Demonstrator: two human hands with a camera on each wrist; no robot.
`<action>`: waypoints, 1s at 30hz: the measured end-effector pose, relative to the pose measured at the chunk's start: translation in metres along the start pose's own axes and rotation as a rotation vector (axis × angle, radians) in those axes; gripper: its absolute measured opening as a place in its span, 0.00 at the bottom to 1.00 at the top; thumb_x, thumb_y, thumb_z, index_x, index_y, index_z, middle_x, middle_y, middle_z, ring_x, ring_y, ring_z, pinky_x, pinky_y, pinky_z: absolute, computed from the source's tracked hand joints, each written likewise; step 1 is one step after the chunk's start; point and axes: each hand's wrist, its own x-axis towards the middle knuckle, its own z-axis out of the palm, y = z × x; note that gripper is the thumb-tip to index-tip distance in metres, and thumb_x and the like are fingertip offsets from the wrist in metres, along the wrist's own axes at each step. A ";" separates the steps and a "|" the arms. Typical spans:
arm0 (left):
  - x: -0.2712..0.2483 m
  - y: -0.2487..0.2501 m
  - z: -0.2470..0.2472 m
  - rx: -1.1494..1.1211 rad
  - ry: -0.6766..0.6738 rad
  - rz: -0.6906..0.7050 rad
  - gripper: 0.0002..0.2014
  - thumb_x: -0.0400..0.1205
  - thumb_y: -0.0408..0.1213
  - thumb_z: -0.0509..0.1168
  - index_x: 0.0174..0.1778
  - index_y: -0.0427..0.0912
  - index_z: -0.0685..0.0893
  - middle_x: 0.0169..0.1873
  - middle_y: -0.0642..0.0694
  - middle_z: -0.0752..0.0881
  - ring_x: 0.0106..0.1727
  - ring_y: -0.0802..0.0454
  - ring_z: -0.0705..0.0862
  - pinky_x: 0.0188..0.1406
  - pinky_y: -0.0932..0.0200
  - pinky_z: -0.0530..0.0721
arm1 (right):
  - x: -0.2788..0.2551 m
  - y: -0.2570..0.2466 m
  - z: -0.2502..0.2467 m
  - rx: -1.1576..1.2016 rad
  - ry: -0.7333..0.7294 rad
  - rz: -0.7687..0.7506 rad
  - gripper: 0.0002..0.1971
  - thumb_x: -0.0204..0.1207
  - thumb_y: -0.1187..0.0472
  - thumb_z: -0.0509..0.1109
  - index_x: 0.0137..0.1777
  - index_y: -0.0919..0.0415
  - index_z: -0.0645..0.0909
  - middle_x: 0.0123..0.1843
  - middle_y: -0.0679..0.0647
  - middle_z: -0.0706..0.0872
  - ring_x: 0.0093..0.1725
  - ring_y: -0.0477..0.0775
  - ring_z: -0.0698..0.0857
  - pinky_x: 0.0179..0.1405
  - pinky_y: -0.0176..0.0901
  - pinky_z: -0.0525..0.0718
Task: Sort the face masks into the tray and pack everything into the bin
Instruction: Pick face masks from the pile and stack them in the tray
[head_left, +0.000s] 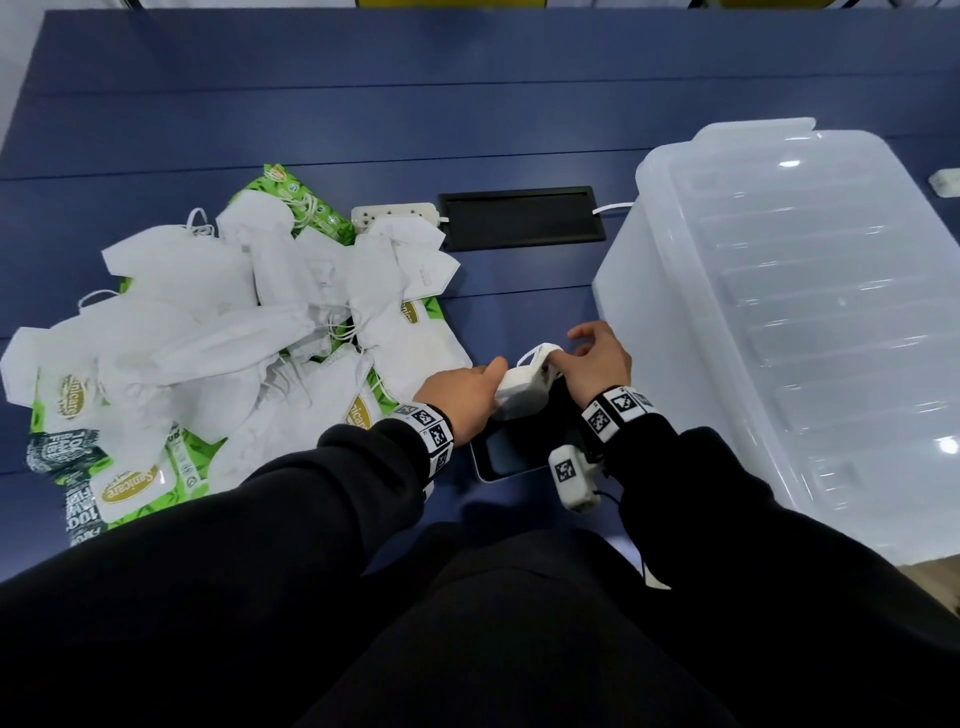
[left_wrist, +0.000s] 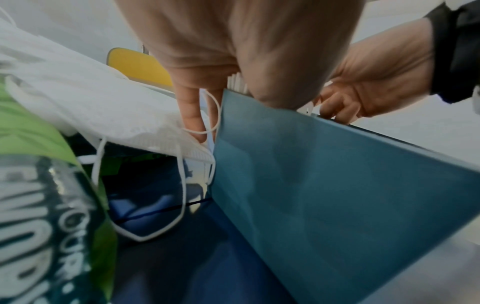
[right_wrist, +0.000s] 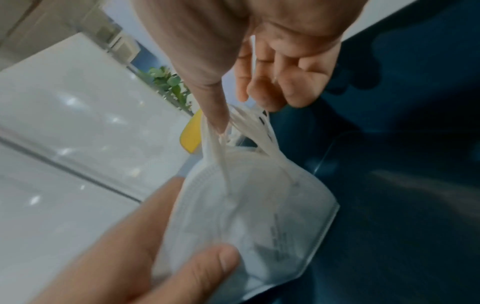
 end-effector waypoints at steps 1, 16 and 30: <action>0.000 0.000 0.000 0.000 -0.003 -0.002 0.14 0.86 0.41 0.63 0.60 0.45 0.65 0.50 0.41 0.85 0.44 0.35 0.84 0.38 0.46 0.81 | 0.001 -0.003 -0.001 0.032 0.001 0.052 0.18 0.64 0.50 0.82 0.51 0.48 0.80 0.44 0.50 0.86 0.36 0.48 0.86 0.33 0.37 0.81; -0.001 -0.001 -0.004 -0.034 -0.027 0.024 0.14 0.86 0.43 0.63 0.60 0.44 0.66 0.51 0.40 0.85 0.47 0.34 0.84 0.43 0.43 0.83 | 0.004 -0.019 -0.001 -0.076 -0.146 0.044 0.02 0.66 0.57 0.79 0.34 0.49 0.91 0.29 0.42 0.89 0.34 0.48 0.91 0.35 0.50 0.94; -0.003 0.001 -0.002 -0.035 -0.037 0.009 0.13 0.86 0.43 0.64 0.60 0.46 0.66 0.51 0.39 0.85 0.48 0.35 0.84 0.40 0.47 0.79 | 0.010 -0.024 -0.007 -0.227 -0.229 0.155 0.05 0.74 0.62 0.76 0.38 0.55 0.90 0.33 0.50 0.92 0.26 0.56 0.91 0.29 0.39 0.89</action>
